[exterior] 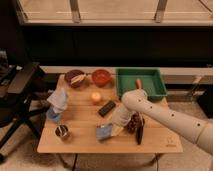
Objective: Place sponge in table surface
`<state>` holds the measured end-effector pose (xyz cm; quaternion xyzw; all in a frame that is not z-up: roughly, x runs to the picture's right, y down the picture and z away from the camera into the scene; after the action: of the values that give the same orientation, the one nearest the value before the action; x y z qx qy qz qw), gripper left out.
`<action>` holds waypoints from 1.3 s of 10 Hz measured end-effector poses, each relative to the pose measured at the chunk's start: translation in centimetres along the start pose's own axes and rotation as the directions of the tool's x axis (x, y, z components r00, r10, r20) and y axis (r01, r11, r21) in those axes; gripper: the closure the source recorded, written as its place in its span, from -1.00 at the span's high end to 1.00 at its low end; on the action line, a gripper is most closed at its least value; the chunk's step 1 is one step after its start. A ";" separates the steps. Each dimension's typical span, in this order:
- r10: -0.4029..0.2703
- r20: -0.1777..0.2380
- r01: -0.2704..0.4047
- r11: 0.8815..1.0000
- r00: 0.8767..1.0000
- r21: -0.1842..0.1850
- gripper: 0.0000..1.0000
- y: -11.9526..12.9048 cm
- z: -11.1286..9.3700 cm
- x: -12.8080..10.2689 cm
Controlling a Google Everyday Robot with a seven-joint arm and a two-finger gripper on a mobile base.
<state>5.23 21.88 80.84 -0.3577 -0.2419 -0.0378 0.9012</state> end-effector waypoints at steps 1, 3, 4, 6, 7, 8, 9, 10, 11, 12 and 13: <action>0.002 -0.008 -0.002 1.000 1.000 0.018 -0.85 -0.2 -0.7 0.1; 0.011 -0.028 -0.009 0.998 1.000 0.061 -1.00 -0.6 -2.3 0.4; 0.021 -0.034 -0.018 0.996 0.999 0.086 -1.00 -0.8 -3.4 0.8; 0.067 -0.035 -0.061 0.987 0.997 0.149 -1.00 -1.5 -6.6 1.6; 0.108 -0.027 -0.101 0.977 0.994 0.189 -1.00 -1.9 -8.7 2.1; 0.140 -0.020 -0.132 0.966 0.990 0.220 -1.00 -2.2 -10.2 2.3; 0.169 -0.014 -0.160 0.955 0.986 0.251 -1.00 -2.6 -11.8 2.3; 0.180 -0.020 -0.169 0.950 0.983 0.262 -1.00 -2.8 -12.5 2.1; 0.187 -0.024 -0.174 0.948 0.982 0.265 -1.00 -2.8 -12.6 1.9; 0.190 -0.027 -0.176 0.948 0.981 0.264 -1.00 -2.6 -12.3 1.8; 0.193 -0.028 -0.179 0.949 0.981 0.259 -1.00 -2.2 -11.6 1.7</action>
<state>11.00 12.76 75.71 -0.2588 -0.1860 0.0694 0.9453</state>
